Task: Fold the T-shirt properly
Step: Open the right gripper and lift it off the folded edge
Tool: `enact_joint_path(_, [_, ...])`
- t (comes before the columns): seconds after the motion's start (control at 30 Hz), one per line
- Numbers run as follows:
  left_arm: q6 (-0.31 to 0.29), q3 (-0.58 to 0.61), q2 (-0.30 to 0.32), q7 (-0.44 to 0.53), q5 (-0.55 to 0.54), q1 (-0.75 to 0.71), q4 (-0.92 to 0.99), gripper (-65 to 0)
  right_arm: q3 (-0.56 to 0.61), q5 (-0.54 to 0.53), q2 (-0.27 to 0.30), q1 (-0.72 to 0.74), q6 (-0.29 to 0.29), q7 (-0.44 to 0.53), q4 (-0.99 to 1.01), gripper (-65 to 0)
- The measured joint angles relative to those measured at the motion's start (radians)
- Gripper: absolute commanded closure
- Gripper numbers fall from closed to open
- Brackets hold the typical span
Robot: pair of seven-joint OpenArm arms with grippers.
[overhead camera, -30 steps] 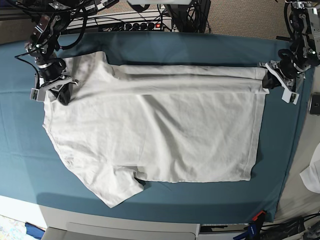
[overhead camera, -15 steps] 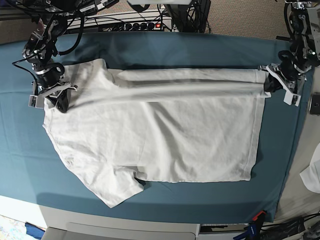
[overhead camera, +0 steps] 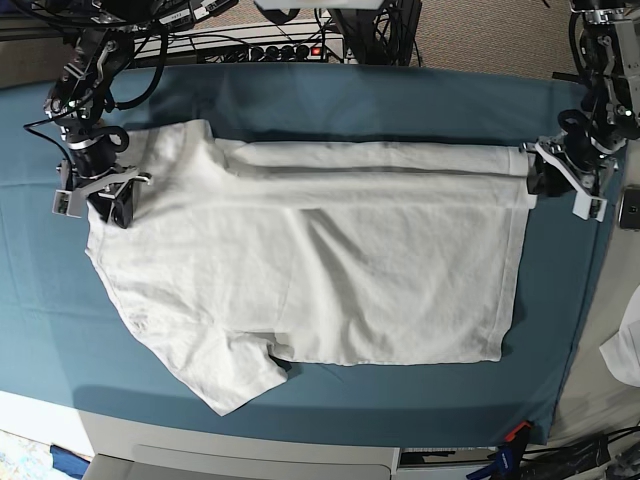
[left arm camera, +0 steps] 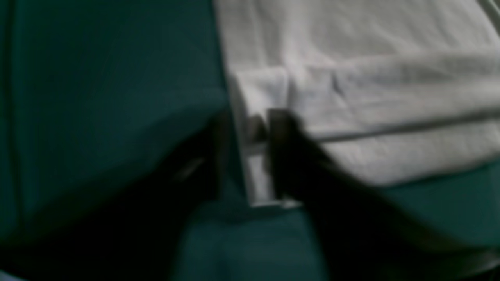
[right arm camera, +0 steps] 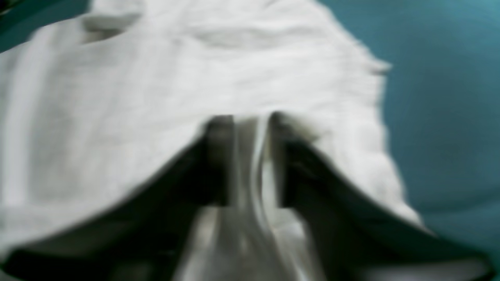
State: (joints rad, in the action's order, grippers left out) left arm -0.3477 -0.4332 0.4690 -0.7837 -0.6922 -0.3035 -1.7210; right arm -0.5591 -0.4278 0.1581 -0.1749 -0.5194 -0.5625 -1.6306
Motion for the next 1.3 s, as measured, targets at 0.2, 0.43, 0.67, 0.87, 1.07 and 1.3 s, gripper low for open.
enact_joint_path(0.2, [-0.003,0.0,0.0,0.0,0.023,0.0,0.0,-35.2,-0.004,0.02,0.004,0.0,0.031,0.021,0.0,-33.1])
enact_joint_path(0.43, [-0.003,0.0,0.0,-0.001,0.023,-0.001,0.0,-35.2,-0.204,-0.159,0.002,0.003,0.085,-0.172,0.0,-33.1])
enact_joint_path(0.67, [-0.003,0.0,0.0,-0.001,0.023,-0.001,0.0,-35.2,-0.412,-0.309,0.009,-0.028,0.084,-0.253,0.038,-33.1])
enact_joint_path(0.87, [-0.003,0.0,0.0,-0.001,0.023,-0.001,0.0,-35.2,-0.408,-0.473,0.023,-0.043,0.015,-0.278,0.256,-33.1])
enact_joint_path(1.07, [-0.003,0.0,0.0,-0.001,0.023,-0.001,0.0,-35.2,-0.408,-0.595,0.026,-0.039,-0.055,-0.301,0.339,-33.1])
enact_joint_path(1.3, [-0.003,0.0,0.0,-0.028,0.017,-0.001,0.0,-35.2,-0.408,-0.595,0.028,-0.039,-0.067,-0.329,0.339,-24.3])
